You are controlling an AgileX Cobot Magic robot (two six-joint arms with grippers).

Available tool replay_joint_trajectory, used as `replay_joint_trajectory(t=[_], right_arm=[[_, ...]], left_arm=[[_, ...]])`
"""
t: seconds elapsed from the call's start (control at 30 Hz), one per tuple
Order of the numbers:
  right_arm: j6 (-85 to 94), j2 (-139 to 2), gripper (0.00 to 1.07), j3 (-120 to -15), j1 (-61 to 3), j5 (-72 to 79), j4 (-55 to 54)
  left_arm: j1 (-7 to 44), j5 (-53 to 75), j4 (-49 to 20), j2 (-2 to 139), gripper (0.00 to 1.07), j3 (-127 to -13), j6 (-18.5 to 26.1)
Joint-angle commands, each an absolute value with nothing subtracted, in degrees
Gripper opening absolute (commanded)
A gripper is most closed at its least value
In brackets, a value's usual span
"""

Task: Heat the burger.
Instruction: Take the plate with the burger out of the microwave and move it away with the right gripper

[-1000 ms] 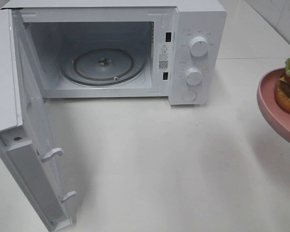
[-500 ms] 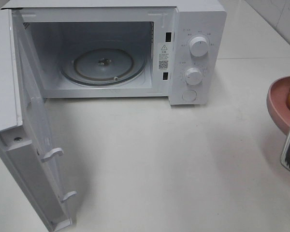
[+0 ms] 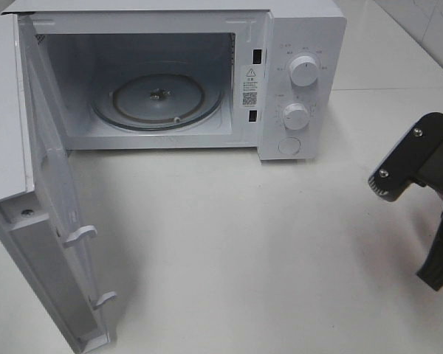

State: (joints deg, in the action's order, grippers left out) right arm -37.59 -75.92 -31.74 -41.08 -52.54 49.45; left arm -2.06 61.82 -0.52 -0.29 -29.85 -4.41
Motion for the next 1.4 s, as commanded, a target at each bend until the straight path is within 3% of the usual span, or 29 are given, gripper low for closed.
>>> replay_joint_trajectory(t=[0.03,0.47,0.87,1.4], right_arm=[[-43.7,-79.6,0.00,-34.6,-40.7,-57.4,54.1],[-50.2,-90.6,0.00,-40.3,-38.2,-64.1,53.9],[-61.2,-92.9,0.00,-38.9,-32.5,-55.7,55.6],[-74.1,-99.9,0.00,-32.9,-32.0,-47.8,61.4]], left_arm=[[-2.2,61.2,-0.5,-1.1,1.00,-29.8,-4.3],[-2.2,61.2,-0.5,-1.1,1.00,-29.8,-4.3],[-2.2,61.2,-0.5,-1.1,1.00,-29.8,-4.3],[-2.2,61.2,-0.5,-1.1,1.00,-29.8,-4.3]])
